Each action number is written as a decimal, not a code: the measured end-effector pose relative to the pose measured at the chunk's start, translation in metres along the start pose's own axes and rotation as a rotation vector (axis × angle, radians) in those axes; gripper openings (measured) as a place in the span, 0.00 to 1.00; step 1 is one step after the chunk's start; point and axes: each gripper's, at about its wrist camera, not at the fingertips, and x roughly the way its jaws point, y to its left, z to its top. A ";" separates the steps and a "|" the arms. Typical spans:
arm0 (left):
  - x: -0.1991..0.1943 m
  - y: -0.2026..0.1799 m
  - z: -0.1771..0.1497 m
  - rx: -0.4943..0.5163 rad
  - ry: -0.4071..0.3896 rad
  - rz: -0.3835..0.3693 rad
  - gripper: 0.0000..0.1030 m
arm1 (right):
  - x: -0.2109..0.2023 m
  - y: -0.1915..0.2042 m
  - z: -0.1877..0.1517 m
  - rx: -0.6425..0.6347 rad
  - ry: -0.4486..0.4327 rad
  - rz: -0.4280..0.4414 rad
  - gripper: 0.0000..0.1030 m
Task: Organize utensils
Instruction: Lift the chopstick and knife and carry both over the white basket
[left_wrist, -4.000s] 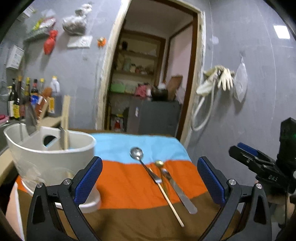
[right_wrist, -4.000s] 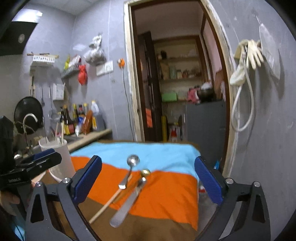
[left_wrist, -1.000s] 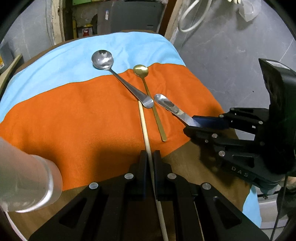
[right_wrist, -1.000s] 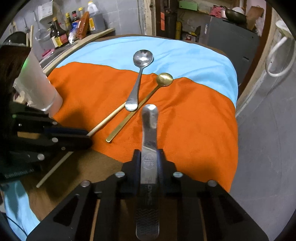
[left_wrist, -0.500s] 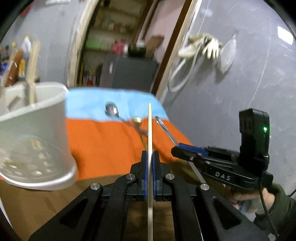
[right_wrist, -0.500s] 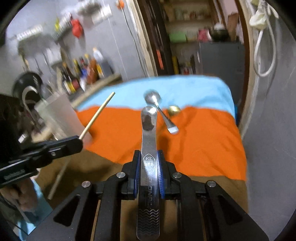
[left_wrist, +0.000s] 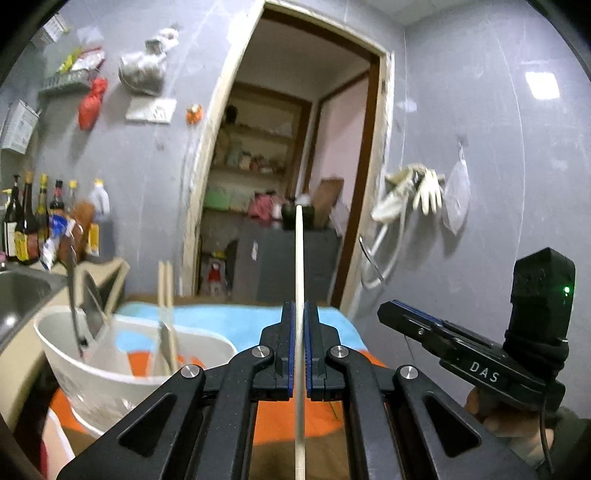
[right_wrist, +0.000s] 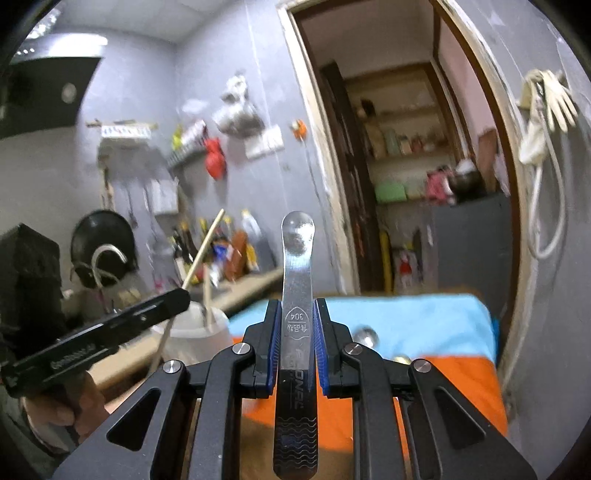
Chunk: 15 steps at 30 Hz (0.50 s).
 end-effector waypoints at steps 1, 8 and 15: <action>-0.002 0.006 0.004 -0.010 -0.020 0.001 0.02 | 0.005 0.005 0.005 -0.002 -0.019 0.018 0.14; -0.016 0.078 0.031 -0.134 -0.132 0.017 0.02 | 0.045 0.029 0.029 0.075 -0.119 0.161 0.14; -0.024 0.148 0.050 -0.234 -0.242 0.120 0.02 | 0.085 0.041 0.029 0.192 -0.201 0.237 0.14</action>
